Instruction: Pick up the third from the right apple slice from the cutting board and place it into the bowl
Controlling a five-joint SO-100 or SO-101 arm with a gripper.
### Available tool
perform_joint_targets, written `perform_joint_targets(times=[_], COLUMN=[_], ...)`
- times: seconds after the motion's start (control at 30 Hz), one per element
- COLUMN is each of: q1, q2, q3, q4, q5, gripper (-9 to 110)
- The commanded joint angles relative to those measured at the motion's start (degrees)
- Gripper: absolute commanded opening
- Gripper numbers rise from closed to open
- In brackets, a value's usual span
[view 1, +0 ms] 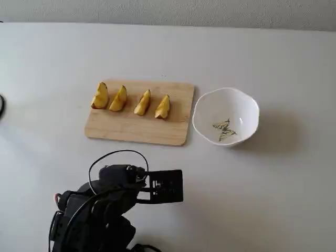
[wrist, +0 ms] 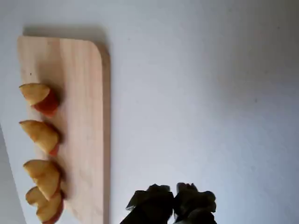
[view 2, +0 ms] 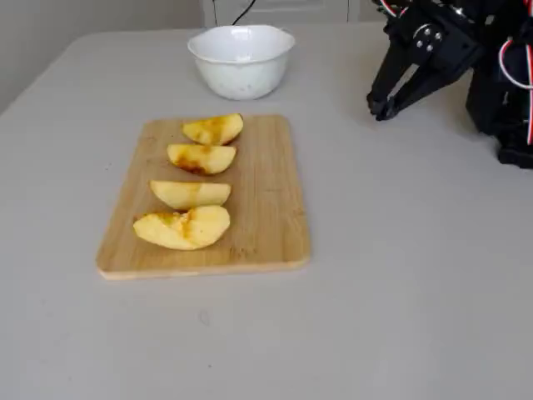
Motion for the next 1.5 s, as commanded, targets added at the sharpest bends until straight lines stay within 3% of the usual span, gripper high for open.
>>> perform_joint_targets(times=[0.0,0.13,0.17,0.27,0.4,0.57,0.87,1.17,1.47], q1=[-0.7,-1.58,-2.72,-3.6,-7.65,-14.68,-21.36,-19.95,-17.14], q2=[0.7,0.7,0.7,0.7,-2.99,-42.89,-89.74,-115.22,-128.5], q3=[-0.09,0.35,0.7,0.97,-6.33,-38.76,-90.26,-118.04,-126.74], q4=[-1.23,-3.34,-4.66,-5.54,-5.36,-2.37,9.93,14.06,11.95], q5=[-0.7,-1.23,-5.19,-30.41,-37.0,-36.65,-34.8,-34.45,-34.54], gripper=[0,0,1,3,5,15,28,29,29])
